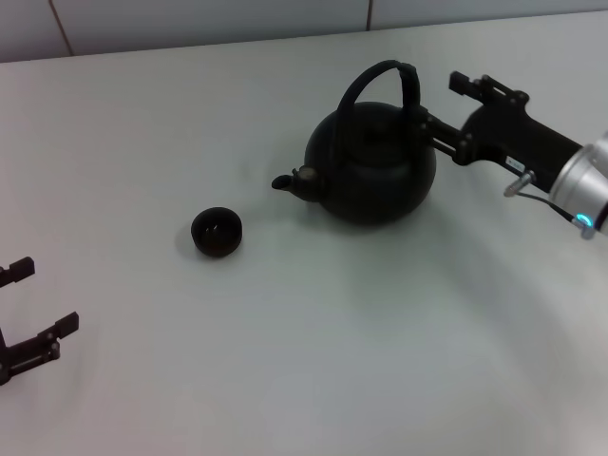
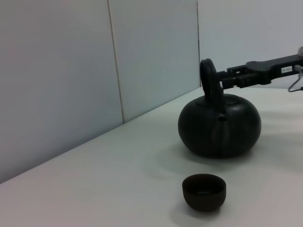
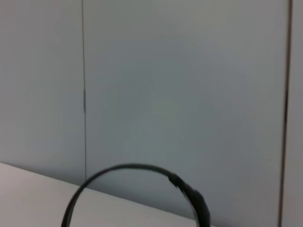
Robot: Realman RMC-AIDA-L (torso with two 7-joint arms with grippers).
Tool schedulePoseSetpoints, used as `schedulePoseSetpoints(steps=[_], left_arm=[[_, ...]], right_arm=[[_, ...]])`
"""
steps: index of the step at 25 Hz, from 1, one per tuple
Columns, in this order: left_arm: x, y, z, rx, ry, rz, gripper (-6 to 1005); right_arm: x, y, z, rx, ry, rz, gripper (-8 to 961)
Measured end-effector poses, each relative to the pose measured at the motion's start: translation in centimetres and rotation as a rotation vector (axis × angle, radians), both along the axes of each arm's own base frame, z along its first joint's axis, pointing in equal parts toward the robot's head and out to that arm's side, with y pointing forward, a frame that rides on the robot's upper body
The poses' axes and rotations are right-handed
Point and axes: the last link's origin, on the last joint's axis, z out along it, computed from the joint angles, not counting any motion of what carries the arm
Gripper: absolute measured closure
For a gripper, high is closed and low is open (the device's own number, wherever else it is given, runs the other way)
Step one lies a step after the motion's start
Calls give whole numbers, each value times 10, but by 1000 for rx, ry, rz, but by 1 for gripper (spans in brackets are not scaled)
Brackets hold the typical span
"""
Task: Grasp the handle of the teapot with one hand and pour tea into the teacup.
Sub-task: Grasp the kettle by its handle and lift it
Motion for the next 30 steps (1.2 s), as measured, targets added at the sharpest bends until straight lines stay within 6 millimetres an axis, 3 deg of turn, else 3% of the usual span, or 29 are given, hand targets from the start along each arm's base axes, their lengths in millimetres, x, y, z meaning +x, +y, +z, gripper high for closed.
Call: schedulePoseSetpoints(steps=[10,22,30], left_arm=[[1,4,3,21,-5,-1,152],[4,8,4,29,-16,-2,152],[6,8,4,33,-31,-12,152]], right_arm=[[-11,22,-5,-15,-54,-10,252],[-13,25,-10,-28,-86,-8,289],[-16,27,-12,-31,-97,2,544]])
